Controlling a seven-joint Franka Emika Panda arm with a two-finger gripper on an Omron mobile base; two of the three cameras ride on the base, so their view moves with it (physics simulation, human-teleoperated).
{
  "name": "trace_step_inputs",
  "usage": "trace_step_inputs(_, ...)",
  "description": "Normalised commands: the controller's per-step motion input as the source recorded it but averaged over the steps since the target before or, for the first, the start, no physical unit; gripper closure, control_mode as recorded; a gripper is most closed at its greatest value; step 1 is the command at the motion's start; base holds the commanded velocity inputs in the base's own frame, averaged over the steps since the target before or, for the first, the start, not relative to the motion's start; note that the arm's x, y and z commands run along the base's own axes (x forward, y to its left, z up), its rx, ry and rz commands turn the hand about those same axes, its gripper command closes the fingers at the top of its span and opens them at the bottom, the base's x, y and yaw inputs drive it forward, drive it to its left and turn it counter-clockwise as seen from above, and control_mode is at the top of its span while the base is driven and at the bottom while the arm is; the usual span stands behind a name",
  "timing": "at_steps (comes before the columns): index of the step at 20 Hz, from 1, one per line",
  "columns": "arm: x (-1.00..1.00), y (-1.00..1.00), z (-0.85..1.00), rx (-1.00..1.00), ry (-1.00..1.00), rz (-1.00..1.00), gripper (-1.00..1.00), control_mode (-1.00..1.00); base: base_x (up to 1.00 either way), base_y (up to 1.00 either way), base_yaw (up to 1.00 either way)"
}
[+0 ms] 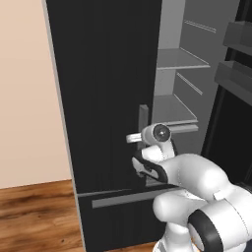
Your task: Retrieve a lemon from the fridge and place it on the cutting board with the fish.
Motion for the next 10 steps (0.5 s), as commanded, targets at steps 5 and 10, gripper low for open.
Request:
trace_step_inputs(5, -0.98, 0.2, 0.06, -0.13, 0.0, -0.24, 1.0, -1.0, 0.0, 0.0, 0.0)
trace_step_inputs(10, -0.82, 0.71, 0.0, -0.18, 0.03, -0.34, 1.0, -1.0, 0.0, 0.0, 0.0)
